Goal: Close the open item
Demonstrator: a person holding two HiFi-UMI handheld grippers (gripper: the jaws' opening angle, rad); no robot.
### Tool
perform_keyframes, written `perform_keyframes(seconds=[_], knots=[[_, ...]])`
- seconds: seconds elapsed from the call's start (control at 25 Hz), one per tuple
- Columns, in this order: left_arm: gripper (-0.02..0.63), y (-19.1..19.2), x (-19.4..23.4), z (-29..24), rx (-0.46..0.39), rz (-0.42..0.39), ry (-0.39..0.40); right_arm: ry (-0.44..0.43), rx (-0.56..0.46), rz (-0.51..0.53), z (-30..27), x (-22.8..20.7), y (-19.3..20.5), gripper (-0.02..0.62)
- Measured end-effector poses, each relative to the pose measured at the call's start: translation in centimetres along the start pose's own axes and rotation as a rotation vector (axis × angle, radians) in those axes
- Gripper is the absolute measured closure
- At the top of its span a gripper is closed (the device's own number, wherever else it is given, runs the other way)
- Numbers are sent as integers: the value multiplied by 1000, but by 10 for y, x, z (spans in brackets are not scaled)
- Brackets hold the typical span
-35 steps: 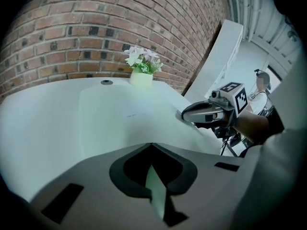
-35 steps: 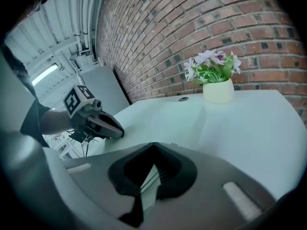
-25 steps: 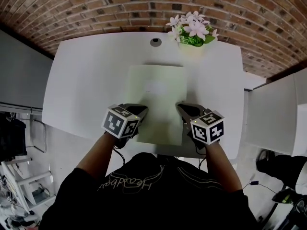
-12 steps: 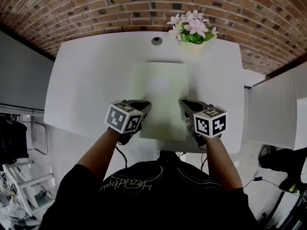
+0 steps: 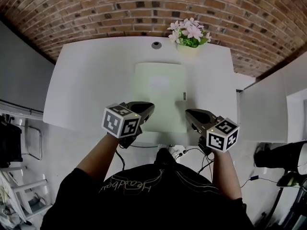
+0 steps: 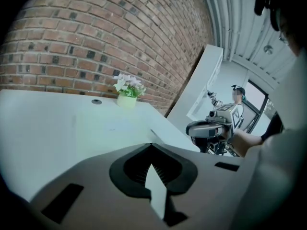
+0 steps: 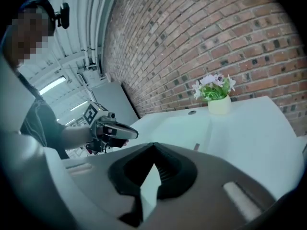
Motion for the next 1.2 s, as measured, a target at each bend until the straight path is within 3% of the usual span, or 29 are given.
perform_keyframes(seconds=[0.16, 0.32, 0.52, 0.76, 0.96, 1.2], knots=[[604, 0, -34, 37, -98, -22, 78, -13, -61, 94, 44, 37, -11, 592], [604, 1, -69, 80, -195, -62, 130, 33, -84, 242, 80, 72, -20, 592], [604, 14, -112, 138, -283, -122, 161, -89, -273, 211, 107, 156, -42, 592], [604, 35, -162, 214, -378, -181, 215, -155, -367, 266, 130, 247, -35, 592], [604, 61, -191, 258, -424, -249, 242, -196, -364, 288, 124, 305, -9, 592], [604, 90, -199, 289, -447, -250, 248, -233, -354, 274, 116, 349, 6, 592]])
Point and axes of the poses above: the fingertips, and each gripper's own axes: z backward along the fingers, x to its left, y out of its underside, the point moved 2 cm from there along z, backward along the fingers, and after that the axes turned 3 degrees about x, right-handed, at the moved point
